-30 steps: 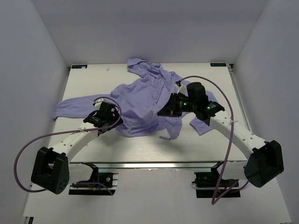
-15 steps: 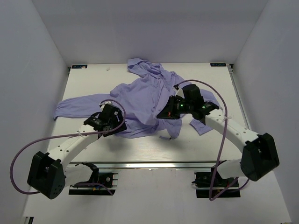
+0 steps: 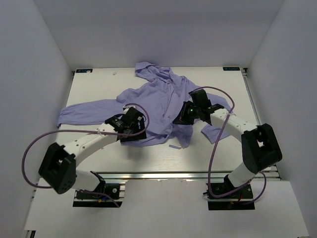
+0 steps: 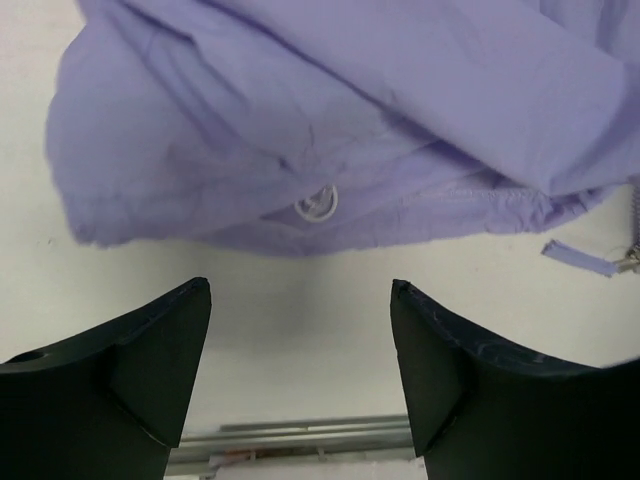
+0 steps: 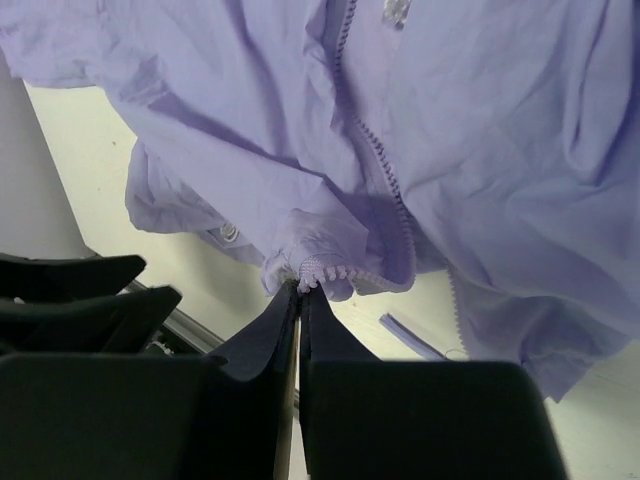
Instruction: Zip up the jacket
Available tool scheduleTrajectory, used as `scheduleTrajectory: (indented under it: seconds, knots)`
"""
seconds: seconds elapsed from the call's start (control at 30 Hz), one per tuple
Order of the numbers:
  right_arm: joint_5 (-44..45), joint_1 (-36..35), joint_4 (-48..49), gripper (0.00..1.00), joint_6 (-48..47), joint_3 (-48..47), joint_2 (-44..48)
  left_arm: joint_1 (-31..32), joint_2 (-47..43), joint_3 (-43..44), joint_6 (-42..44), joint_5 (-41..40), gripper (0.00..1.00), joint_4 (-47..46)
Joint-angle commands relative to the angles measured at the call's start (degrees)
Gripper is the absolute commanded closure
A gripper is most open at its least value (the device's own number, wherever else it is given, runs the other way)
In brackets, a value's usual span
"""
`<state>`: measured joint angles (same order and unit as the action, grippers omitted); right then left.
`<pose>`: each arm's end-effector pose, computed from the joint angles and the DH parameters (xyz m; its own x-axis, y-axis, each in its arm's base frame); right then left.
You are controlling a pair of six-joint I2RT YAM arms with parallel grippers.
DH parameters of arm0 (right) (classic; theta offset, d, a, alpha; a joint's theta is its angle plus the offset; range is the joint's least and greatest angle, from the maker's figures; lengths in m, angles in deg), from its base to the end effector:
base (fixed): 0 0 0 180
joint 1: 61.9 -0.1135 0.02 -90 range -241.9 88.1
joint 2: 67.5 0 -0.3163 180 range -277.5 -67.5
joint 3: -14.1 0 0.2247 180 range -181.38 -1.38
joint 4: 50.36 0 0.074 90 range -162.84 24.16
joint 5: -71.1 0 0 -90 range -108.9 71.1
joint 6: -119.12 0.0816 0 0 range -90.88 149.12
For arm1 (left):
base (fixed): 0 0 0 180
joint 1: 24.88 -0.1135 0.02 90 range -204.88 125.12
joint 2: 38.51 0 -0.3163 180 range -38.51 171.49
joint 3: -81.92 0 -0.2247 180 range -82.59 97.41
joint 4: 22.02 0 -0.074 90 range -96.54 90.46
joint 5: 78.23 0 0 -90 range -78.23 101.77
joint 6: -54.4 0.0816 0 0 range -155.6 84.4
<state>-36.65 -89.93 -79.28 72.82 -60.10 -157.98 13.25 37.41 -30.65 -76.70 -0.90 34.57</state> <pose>0.2931 0.1842 0.2591 -0.8930 0.2700 -0.3600 -0.0279 0.7652 0.6432 0.1920 -0.1279 0.2478 -0.8858 -0.1201 -0.4483 -0.0698 0.9894 -0.1271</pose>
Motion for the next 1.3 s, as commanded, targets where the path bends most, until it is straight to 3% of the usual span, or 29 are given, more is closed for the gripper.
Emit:
scheduleTrajectory:
  seconds: [0.0,0.2,0.5,0.63,0.67,0.73,0.9,1.13,1.27]
  knots:
    - [0.6,0.8,1.2,1.0,-1.3,-0.7,0.8,0.3,4.3,2.5,-0.6,-0.6,0.19,-4.9]
    - [-0.4,1.6,1.7,1.0,-1.9,0.8,2.6,0.3,12.5,6.9,-3.5,-7.6,0.29,-4.6]
    - [-0.8,2.0,1.1,1.0,-3.4,3.3,4.7,-0.7,22.4,13.0,-4.2,-10.4,0.38,-7.1]
    - [-1.0,2.5,0.5,1.0,-4.0,3.1,5.0,-1.2,25.2,14.8,-4.0,-9.9,0.71,-6.0]
    - [-0.7,2.5,0.2,1.0,-4.2,3.0,5.1,-1.3,25.2,15.0,-4.0,-10.1,0.86,-5.6]
    - [-0.6,2.7,-0.2,1.0,-4.6,2.8,5.4,-1.3,24.5,15.5,-3.8,-11.1,0.99,-4.6]
    - [-2.9,2.6,-1.9,1.0,-6.9,1.7,6.3,-1.4,18.7,16.1,-2.8,-13.4,1.0,-1.1]
    - [-16.7,2.6,-1.2,1.0,-5.0,2.5,10.8,-3.5,-2.1,15.0,-4.7,-18.7,1.0,12.1]
    - [-20.3,2.5,1.0,1.0,-1.5,7.2,15.8,-6.0,-8.3,11.6,-8.5,-18.5,1.0,18.8]
